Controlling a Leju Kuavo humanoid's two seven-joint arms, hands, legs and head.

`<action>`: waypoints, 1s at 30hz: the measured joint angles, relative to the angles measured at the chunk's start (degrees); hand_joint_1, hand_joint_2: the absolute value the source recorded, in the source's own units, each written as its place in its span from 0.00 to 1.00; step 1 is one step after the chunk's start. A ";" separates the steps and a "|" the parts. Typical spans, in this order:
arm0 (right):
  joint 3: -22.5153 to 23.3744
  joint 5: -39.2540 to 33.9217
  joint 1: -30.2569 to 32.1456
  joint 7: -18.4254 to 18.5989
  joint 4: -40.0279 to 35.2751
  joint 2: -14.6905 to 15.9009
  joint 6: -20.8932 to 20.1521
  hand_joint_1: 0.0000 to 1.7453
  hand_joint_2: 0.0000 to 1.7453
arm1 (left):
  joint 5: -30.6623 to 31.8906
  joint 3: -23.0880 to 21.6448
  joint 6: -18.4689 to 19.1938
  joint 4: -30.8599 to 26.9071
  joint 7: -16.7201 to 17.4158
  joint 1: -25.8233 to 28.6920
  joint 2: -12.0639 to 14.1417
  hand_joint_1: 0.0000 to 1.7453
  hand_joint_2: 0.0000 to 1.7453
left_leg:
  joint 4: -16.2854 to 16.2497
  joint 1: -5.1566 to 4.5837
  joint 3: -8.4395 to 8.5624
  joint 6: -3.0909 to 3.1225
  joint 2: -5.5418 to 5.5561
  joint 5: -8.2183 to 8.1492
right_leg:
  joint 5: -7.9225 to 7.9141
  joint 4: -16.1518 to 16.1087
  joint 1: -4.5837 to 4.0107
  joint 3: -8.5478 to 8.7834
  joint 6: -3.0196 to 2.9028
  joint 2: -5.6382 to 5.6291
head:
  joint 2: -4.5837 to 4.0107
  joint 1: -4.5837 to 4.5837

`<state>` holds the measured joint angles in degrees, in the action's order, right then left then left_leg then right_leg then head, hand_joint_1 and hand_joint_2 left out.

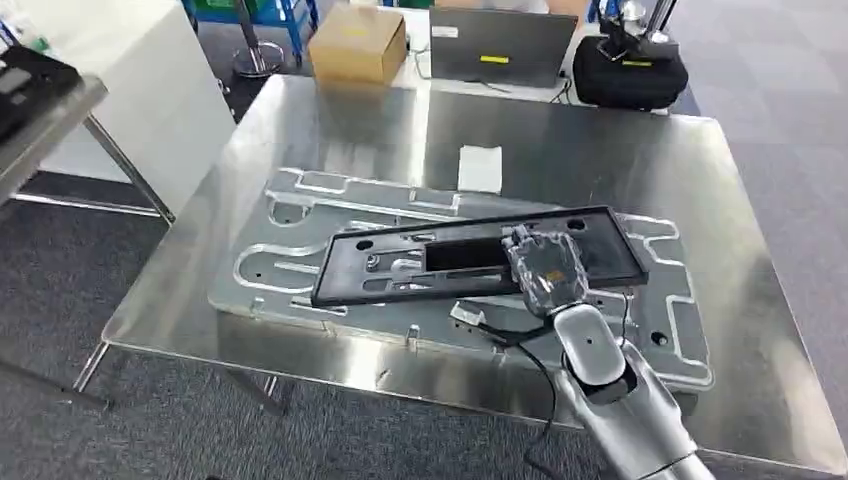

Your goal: Take the parts from the cabinet and place them on the table.

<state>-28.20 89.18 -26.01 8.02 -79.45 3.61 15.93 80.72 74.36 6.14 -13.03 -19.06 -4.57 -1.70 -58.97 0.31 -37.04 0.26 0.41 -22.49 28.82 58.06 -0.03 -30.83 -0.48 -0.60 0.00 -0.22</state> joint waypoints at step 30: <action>0.87 -2.45 -1.11 -0.30 2.47 -0.92 0.04 0.00 0.00 | -0.92 -0.02 1.64 0.00 1.01 -0.43 0.77 0.00 0.00 | -0.04 -0.16 2.46 -0.37 0.01 -2.50 | -1.78 0.47 0.18 -2.33 -0.21 0.16 | 0.00 -0.15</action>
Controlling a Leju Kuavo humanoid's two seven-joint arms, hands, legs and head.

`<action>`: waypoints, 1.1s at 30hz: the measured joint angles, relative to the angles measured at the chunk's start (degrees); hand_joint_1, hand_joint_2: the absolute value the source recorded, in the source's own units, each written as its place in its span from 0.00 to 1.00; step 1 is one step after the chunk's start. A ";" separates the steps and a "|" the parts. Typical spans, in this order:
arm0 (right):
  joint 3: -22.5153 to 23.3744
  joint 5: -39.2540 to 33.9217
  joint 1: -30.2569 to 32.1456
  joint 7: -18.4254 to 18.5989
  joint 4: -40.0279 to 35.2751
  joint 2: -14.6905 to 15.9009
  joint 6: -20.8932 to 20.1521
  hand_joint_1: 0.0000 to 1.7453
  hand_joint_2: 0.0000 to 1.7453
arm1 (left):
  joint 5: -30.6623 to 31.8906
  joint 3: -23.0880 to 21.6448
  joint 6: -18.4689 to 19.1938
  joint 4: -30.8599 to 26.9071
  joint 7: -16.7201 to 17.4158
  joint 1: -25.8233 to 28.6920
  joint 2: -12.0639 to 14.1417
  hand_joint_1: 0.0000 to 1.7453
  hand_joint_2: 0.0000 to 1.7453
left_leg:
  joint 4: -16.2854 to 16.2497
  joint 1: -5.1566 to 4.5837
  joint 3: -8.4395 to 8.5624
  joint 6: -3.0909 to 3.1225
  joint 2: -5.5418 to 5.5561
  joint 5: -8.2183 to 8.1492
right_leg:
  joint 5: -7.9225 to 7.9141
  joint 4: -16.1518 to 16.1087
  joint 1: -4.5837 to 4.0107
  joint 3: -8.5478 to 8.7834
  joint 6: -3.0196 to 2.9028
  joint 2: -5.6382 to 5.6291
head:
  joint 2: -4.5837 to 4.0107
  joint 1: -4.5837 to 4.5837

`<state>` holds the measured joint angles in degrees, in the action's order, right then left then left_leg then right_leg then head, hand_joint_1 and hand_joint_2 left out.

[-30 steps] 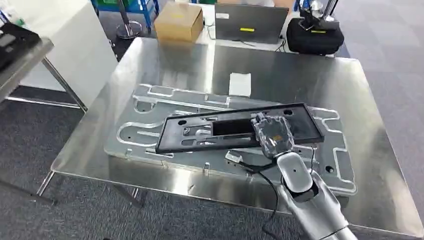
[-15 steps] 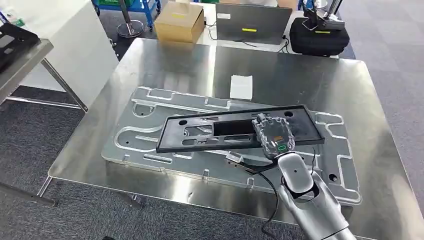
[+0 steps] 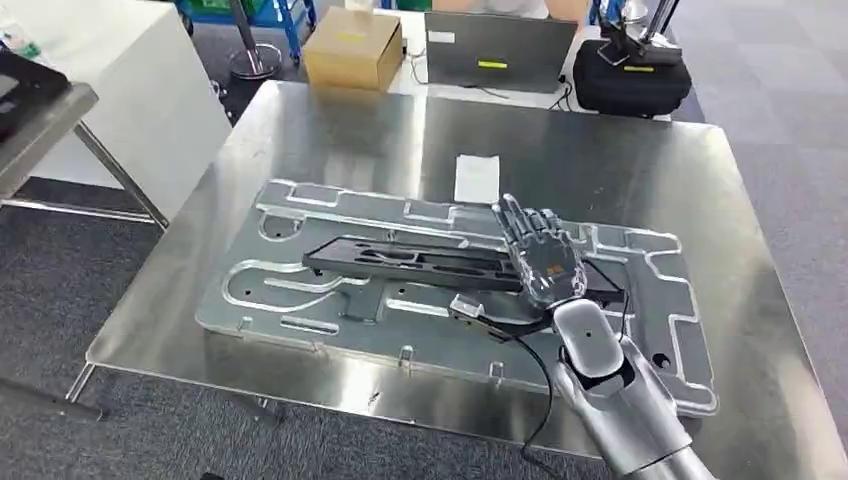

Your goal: Take the parts from the cabinet and place them on the table.

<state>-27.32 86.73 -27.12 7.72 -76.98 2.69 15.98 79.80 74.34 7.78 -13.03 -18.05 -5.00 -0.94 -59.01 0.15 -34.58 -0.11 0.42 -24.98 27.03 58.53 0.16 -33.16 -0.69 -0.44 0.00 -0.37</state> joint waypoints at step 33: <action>-1.07 -8.41 -1.34 -2.08 1.23 -1.29 -4.70 0.00 0.00 | -0.98 0.04 4.46 0.02 -0.22 -0.08 0.13 0.00 0.00 | -0.16 0.05 1.38 0.28 0.04 -0.70 | -2.22 0.48 0.05 -1.83 0.37 0.37 | 0.00 -0.22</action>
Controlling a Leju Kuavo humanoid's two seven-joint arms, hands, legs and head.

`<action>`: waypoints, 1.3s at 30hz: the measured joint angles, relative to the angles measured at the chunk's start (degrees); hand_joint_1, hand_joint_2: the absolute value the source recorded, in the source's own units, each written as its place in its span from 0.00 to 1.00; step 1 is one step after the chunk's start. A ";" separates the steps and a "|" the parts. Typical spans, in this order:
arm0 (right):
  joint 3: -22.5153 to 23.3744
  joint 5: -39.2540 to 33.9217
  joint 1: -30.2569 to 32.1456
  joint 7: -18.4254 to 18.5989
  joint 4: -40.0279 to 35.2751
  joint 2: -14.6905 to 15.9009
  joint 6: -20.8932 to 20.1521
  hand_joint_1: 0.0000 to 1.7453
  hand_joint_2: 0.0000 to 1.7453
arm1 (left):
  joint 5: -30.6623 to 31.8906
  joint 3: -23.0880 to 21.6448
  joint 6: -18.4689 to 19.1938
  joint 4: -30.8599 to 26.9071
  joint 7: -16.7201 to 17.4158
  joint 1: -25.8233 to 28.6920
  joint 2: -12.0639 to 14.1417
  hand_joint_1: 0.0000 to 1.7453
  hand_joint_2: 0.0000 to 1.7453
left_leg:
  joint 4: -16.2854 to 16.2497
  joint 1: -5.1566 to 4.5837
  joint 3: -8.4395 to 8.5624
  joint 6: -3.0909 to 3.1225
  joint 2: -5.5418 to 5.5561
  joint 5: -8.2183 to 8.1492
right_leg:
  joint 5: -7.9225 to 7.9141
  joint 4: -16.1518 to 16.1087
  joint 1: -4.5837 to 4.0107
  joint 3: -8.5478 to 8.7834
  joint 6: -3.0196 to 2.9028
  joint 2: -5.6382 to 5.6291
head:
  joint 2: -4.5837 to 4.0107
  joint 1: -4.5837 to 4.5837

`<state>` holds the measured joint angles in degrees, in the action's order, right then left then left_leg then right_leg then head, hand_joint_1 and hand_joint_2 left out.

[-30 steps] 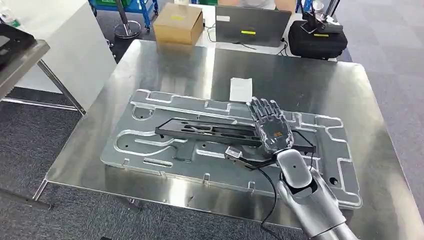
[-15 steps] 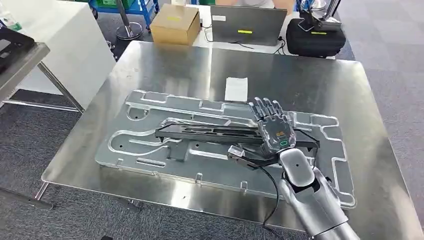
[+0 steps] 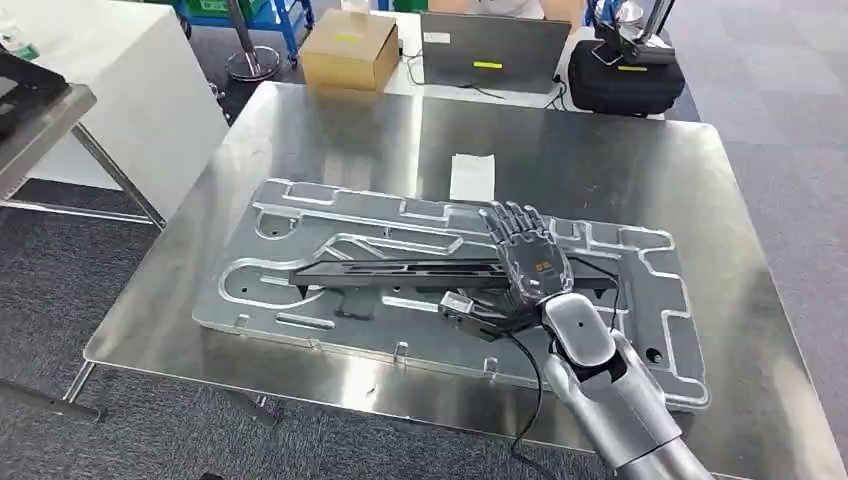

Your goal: Take the parts from the cabinet and place them on the table.

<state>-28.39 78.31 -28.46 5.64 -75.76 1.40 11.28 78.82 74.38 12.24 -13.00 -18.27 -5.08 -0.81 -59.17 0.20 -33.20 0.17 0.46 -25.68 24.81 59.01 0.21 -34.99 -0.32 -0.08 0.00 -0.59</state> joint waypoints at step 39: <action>0.46 -2.12 -1.71 1.55 1.66 0.59 0.09 0.00 0.00 | -1.25 0.39 -0.70 0.02 0.26 0.13 0.68 0.00 0.00 | 1.42 0.74 -0.38 1.16 -0.38 1.12 | 7.20 13.63 0.22 -4.73 1.08 0.09 | 0.00 0.37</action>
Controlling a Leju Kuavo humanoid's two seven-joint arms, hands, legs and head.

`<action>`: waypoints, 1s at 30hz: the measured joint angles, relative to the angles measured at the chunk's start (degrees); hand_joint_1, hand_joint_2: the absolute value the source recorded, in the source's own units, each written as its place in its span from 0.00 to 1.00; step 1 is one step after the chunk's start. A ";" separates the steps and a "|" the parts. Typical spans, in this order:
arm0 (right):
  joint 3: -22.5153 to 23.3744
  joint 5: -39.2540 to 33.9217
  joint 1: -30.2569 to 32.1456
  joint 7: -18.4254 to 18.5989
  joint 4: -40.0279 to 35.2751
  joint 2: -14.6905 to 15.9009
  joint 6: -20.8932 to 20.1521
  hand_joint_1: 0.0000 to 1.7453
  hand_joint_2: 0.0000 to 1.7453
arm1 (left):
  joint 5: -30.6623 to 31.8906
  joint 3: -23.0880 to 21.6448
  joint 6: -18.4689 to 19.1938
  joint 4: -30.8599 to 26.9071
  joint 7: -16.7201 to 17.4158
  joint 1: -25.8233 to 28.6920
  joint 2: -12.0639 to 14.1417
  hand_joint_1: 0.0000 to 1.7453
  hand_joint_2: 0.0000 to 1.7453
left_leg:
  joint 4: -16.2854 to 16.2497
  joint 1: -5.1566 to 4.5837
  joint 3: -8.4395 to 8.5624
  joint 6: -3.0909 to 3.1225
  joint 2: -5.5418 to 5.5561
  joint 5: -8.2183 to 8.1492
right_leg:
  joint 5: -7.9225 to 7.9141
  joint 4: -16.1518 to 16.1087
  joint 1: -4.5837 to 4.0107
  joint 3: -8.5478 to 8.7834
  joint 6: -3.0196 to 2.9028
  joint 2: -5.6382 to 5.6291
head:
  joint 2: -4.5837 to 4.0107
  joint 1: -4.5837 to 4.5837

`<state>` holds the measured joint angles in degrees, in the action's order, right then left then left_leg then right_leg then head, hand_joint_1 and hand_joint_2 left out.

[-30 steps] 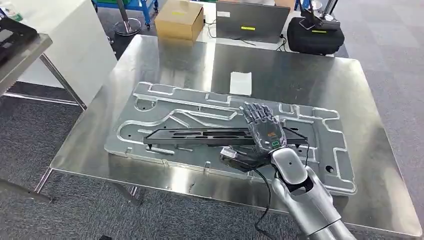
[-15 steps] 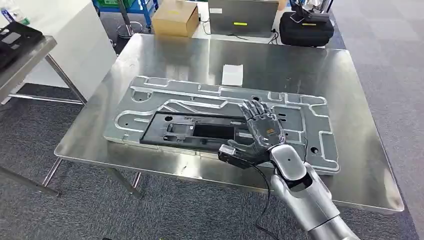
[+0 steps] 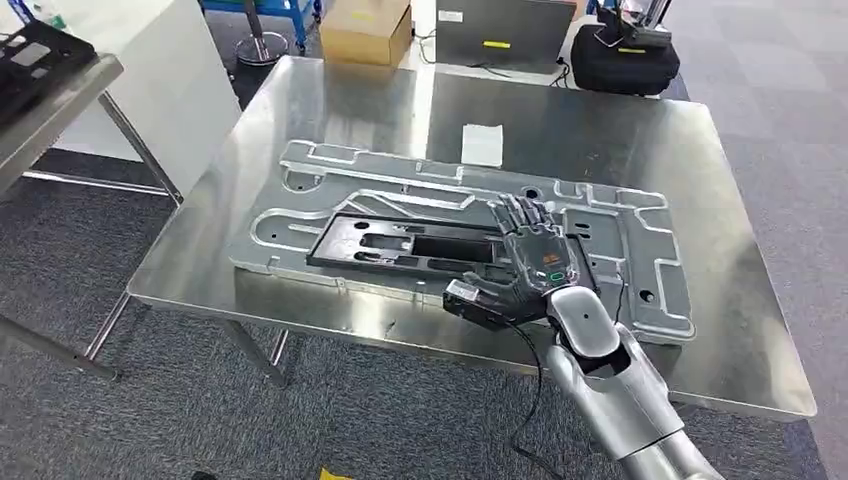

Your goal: Take the parts from the cabinet and place them on the table.

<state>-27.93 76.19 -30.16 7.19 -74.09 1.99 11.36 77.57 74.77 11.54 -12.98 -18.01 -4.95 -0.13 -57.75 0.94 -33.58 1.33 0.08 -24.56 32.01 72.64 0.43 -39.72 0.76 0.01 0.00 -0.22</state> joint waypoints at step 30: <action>1.95 5.90 9.65 1.46 -8.72 -0.28 13.97 0.00 0.00 | -1.20 1.05 0.52 0.04 -0.20 -0.05 0.11 0.00 0.00 | -0.59 -0.59 -1.79 0.54 -0.34 0.91 | 0.10 2.75 0.28 -1.44 1.10 -0.05 | 0.00 0.28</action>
<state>-25.99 82.10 -20.52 8.66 -82.82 1.70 25.33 76.37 75.82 12.06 -12.94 -18.21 -5.00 -0.02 -58.34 0.35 -35.36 1.87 -0.26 -23.64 32.11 75.39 0.71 -41.16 1.86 -0.04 0.00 0.07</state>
